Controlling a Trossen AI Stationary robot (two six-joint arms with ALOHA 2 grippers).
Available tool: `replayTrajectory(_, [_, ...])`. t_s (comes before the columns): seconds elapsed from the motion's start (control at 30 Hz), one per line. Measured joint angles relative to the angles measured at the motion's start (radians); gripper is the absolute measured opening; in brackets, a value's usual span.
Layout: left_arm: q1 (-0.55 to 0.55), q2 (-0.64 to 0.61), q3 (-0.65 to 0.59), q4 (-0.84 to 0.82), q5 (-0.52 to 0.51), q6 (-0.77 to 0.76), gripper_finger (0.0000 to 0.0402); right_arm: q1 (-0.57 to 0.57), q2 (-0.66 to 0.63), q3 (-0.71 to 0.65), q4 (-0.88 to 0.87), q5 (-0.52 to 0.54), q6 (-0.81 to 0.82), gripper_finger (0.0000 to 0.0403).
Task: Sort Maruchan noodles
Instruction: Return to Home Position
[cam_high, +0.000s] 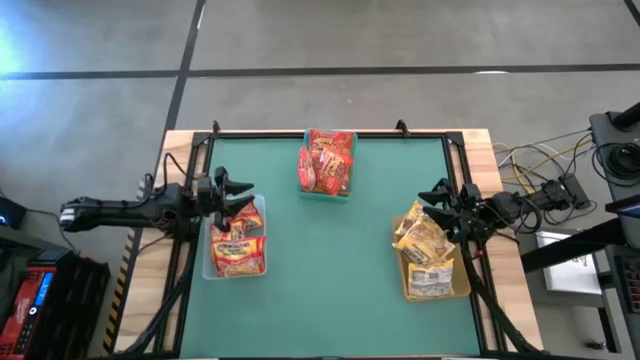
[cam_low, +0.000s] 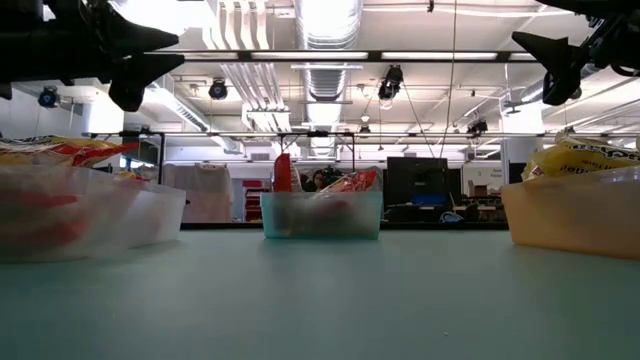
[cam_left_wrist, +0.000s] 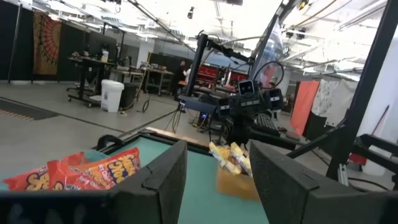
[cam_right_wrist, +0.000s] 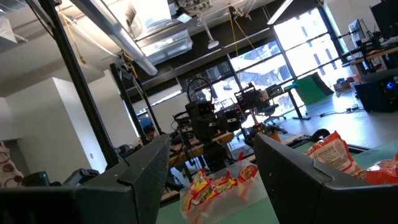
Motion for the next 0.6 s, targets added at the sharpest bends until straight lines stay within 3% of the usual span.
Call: replayTrajectory(0.6, [0.000, 0.096, 0.000, 0.000, 0.000, 0.000, 0.0158, 0.000, 0.000, 0.000, 0.000, 0.000, 0.000, 0.0224])
